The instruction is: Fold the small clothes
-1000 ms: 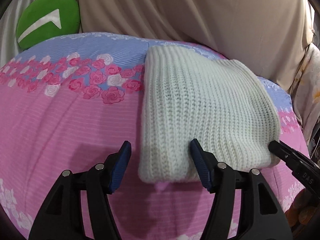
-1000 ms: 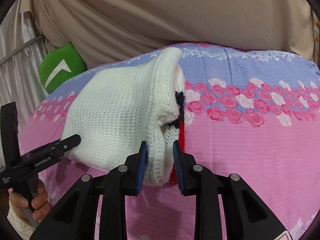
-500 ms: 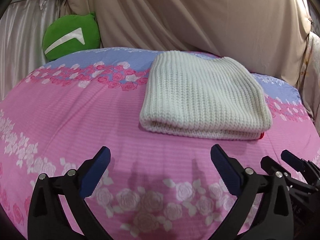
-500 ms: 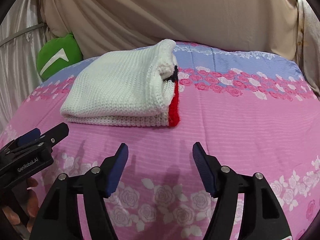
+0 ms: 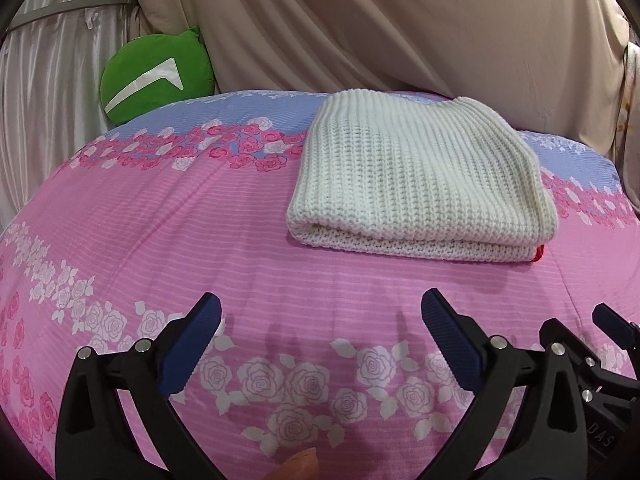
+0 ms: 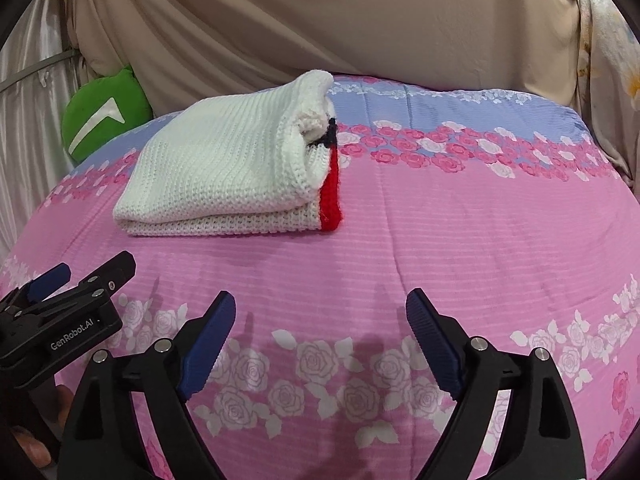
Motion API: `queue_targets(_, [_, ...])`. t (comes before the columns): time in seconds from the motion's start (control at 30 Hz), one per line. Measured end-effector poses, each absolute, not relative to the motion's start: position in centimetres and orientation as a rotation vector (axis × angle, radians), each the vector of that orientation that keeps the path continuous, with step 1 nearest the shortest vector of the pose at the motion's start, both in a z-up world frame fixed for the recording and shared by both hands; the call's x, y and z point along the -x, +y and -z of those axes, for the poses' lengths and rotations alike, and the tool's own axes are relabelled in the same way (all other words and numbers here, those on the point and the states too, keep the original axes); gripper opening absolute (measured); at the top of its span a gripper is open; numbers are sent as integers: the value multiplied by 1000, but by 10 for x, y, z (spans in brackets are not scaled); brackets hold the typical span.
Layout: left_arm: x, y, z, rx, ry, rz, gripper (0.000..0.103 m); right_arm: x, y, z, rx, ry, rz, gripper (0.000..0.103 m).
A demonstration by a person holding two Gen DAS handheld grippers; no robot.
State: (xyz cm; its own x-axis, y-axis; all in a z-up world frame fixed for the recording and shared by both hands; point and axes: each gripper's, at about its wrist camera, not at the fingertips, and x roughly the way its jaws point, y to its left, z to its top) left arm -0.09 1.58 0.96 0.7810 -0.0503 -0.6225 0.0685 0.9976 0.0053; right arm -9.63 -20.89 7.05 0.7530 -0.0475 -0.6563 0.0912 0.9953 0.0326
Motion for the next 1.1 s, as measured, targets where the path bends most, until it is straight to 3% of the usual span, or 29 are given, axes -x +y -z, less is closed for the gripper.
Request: queue_targets(1.1, [3, 2, -9, -142, 656, 18, 98, 96, -199, -71, -25, 721, 109, 86])
